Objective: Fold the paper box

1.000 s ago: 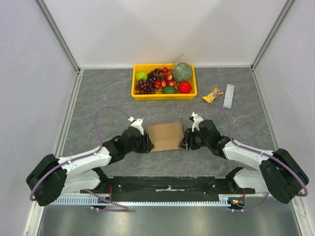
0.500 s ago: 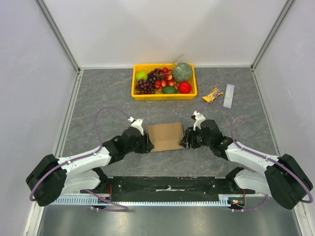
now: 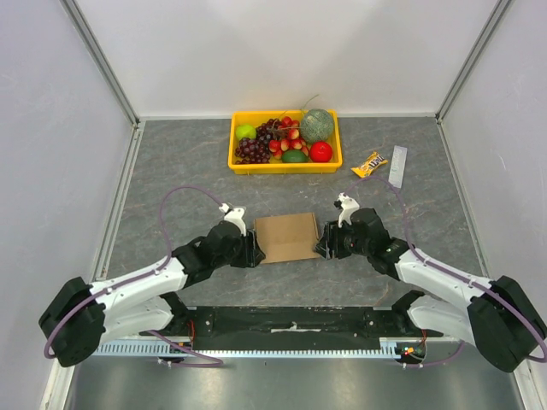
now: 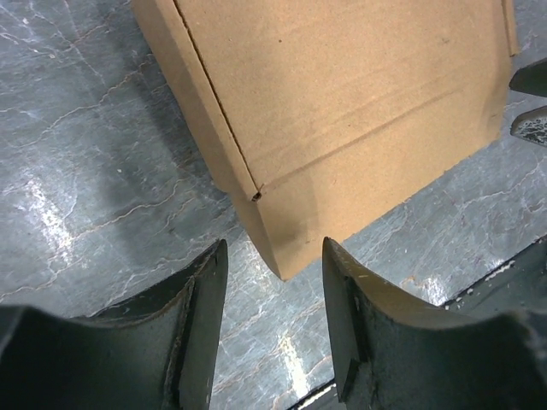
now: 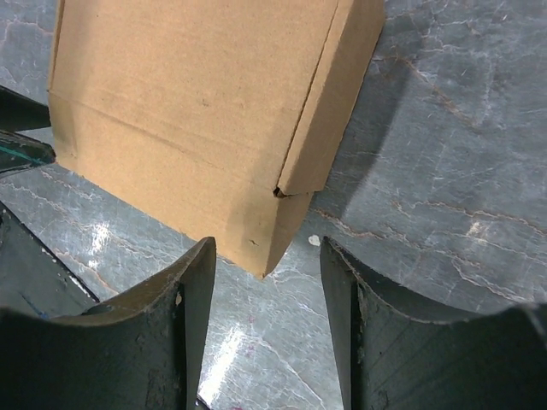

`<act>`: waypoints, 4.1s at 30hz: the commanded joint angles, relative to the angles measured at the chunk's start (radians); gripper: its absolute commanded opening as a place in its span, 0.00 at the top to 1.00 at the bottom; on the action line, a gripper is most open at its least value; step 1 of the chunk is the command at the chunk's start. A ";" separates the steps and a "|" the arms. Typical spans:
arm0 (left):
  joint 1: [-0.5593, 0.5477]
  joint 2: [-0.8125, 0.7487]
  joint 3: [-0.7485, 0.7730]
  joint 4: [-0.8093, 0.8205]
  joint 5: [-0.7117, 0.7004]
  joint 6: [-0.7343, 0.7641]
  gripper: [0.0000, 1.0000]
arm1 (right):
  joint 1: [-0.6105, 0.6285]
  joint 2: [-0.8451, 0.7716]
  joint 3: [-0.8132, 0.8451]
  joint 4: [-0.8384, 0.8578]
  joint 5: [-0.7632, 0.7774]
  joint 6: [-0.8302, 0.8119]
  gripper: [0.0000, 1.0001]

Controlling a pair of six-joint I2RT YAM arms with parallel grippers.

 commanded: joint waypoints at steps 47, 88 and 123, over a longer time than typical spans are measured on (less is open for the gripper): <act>0.272 0.783 0.743 -0.037 0.296 0.344 0.98 | 0.233 0.194 0.114 0.210 -0.047 -0.030 0.93; 0.254 0.729 0.549 0.013 0.385 0.305 0.98 | 0.255 0.315 0.120 0.268 0.065 -0.021 0.93; 0.191 0.449 0.181 0.165 0.376 0.052 0.98 | 0.260 0.384 0.133 0.411 0.102 -0.004 0.90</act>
